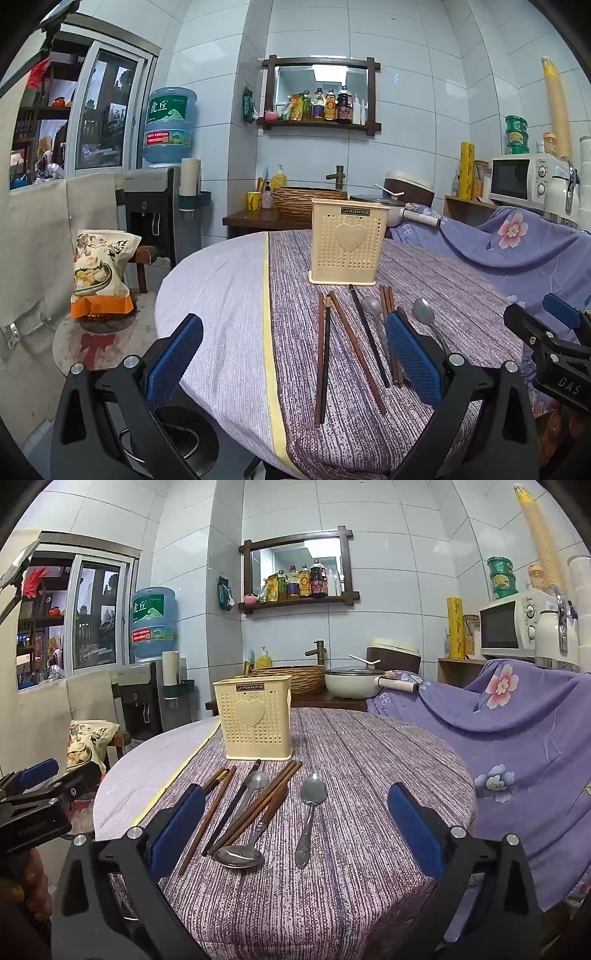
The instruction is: Organize utensils
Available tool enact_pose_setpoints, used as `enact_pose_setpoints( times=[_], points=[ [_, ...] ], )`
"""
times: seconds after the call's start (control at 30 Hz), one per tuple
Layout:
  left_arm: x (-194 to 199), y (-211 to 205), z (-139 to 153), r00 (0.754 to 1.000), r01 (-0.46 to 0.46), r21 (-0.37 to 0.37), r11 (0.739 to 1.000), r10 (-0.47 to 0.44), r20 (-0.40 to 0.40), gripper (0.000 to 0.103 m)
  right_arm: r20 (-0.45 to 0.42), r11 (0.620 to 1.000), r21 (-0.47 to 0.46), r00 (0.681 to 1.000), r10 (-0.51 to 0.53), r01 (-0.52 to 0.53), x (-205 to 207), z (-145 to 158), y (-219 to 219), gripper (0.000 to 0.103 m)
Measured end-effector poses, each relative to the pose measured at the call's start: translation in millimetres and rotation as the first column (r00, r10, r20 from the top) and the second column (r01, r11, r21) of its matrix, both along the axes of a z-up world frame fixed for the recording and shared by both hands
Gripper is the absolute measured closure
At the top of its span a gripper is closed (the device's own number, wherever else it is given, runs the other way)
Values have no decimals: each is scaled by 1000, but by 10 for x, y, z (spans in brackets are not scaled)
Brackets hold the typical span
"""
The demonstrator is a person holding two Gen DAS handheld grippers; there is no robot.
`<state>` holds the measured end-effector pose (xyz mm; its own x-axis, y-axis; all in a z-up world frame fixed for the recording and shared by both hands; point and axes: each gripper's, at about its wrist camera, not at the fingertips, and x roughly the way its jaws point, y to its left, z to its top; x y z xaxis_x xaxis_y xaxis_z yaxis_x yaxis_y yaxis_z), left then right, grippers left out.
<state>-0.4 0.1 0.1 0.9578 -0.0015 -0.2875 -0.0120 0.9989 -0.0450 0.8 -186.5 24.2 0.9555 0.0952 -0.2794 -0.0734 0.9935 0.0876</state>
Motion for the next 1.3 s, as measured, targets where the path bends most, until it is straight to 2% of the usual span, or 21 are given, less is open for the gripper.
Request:
enact_pose_setpoints(
  times=[1.3],
  points=[
    [12, 2, -7, 1000, 1, 3, 1000, -1, -8, 6, -5, 1000, 1, 1000, 4, -4, -9, -12, 21, 6]
  ],
)
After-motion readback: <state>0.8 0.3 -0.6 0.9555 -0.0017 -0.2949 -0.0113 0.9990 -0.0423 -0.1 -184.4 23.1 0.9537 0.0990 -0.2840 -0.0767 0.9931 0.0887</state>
